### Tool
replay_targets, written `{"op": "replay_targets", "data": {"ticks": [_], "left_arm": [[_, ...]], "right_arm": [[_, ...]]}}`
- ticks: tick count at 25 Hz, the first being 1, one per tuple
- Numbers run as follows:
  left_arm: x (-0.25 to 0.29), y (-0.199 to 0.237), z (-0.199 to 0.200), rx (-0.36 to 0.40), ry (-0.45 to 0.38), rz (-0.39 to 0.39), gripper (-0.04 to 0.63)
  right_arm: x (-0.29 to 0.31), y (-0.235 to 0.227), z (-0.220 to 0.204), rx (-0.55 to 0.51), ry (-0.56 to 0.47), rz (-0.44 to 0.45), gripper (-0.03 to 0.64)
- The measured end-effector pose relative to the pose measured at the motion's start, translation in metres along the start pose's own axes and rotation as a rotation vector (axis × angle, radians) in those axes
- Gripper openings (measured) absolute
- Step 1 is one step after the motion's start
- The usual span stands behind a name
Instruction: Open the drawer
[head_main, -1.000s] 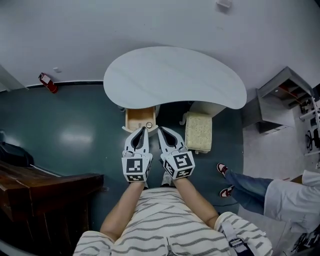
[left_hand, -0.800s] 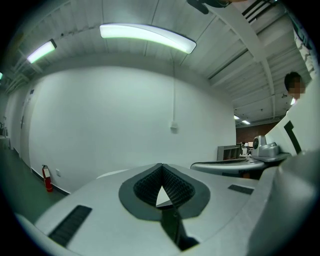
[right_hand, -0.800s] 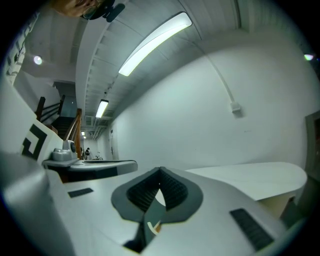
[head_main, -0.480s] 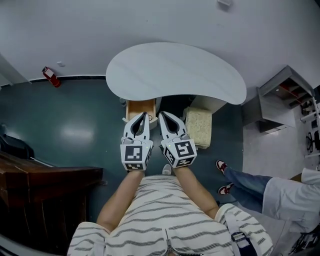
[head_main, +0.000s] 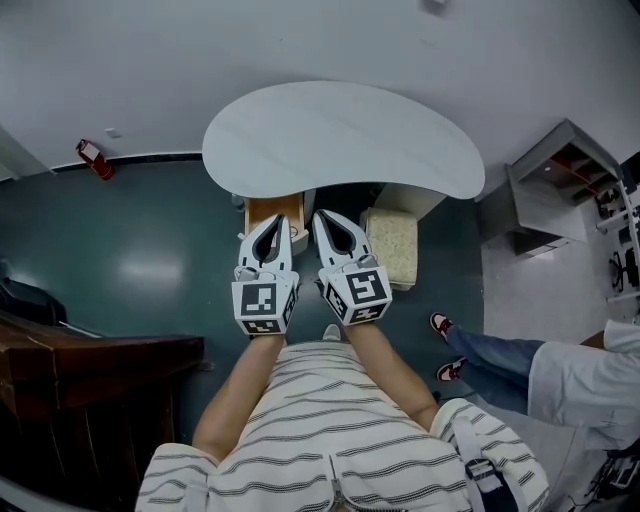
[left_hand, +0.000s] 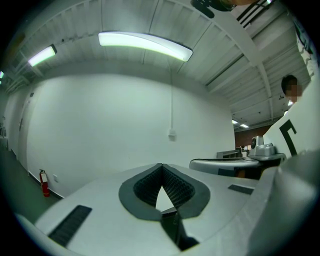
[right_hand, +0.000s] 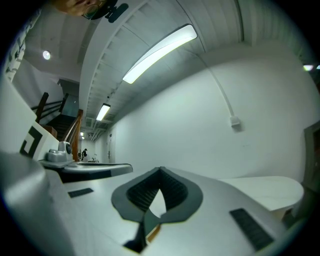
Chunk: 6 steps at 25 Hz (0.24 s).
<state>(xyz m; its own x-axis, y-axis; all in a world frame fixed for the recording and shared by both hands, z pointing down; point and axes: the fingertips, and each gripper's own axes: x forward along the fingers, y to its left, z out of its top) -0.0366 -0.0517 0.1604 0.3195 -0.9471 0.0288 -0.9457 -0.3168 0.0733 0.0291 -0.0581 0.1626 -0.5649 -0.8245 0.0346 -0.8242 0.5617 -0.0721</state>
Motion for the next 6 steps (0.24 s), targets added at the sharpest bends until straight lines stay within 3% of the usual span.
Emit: {"op": "replay_targets", "data": {"ticks": [6], "left_arm": [[0.0051, -0.0013, 0.0040, -0.004, -0.017, 0.000, 0.005]], "right_arm": [[0.0008, -0.0064, 0.0036, -0.005, -0.013, -0.004, 0.014]]}}
